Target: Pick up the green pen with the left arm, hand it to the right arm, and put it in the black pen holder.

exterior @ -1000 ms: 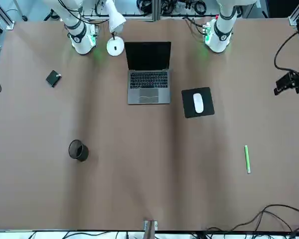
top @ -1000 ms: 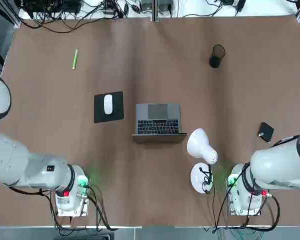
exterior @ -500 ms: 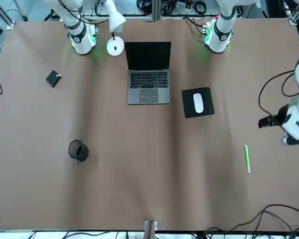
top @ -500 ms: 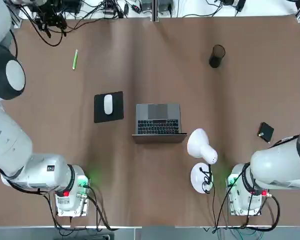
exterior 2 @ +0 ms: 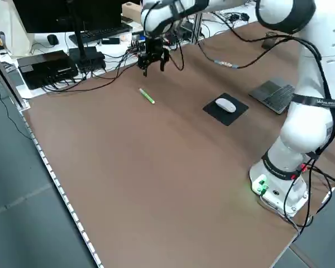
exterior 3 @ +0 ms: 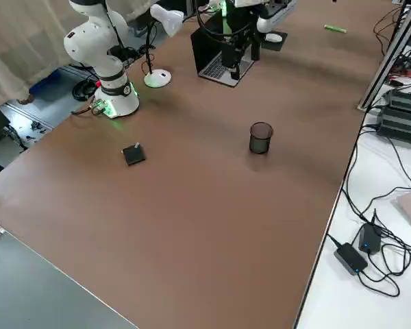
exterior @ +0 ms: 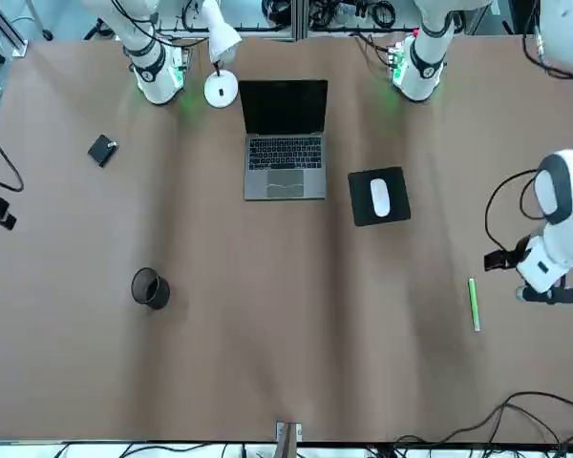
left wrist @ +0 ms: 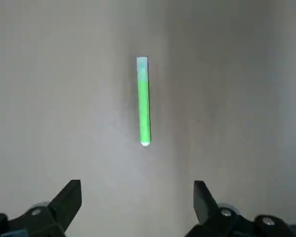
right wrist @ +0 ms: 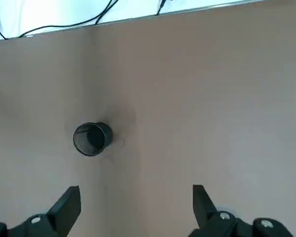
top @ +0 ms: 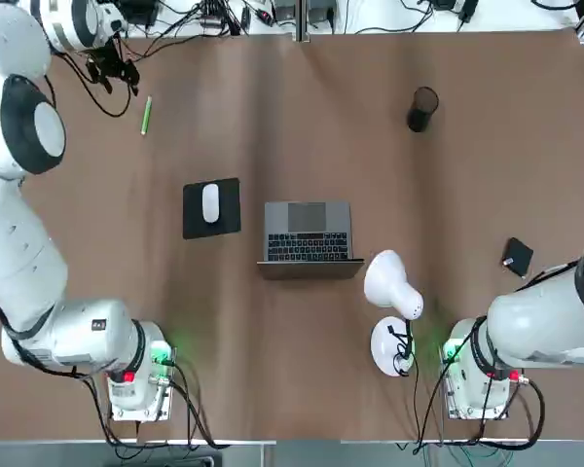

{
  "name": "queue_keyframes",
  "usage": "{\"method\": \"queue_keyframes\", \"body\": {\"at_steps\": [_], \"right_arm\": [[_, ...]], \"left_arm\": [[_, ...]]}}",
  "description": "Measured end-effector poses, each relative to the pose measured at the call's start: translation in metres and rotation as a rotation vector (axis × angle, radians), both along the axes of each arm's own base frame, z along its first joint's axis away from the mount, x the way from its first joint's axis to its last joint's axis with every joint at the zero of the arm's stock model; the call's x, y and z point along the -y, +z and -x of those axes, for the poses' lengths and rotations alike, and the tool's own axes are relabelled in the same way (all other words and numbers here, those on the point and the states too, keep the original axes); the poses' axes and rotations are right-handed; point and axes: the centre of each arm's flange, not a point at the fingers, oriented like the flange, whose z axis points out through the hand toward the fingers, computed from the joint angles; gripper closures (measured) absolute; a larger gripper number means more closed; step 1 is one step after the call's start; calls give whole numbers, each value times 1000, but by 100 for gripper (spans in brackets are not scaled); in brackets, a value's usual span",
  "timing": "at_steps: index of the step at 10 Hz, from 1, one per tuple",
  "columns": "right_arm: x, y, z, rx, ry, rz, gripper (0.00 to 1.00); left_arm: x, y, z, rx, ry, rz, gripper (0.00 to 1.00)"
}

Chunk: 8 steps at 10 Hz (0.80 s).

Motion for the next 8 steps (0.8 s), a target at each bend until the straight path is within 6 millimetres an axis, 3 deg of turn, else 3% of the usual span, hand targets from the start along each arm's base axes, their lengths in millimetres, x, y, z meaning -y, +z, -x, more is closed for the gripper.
{"method": "queue_keyframes", "body": {"at_steps": [5, 8], "right_arm": [[-4, -1, -1, -2, 7, 1, 0], [-1, 0, -1, -1, 1, 2, 0]], "left_arm": [[0, -95, -9, 24, -16, -16, 0], [0, -121, -3, -6, -4, -15, 5]]}}
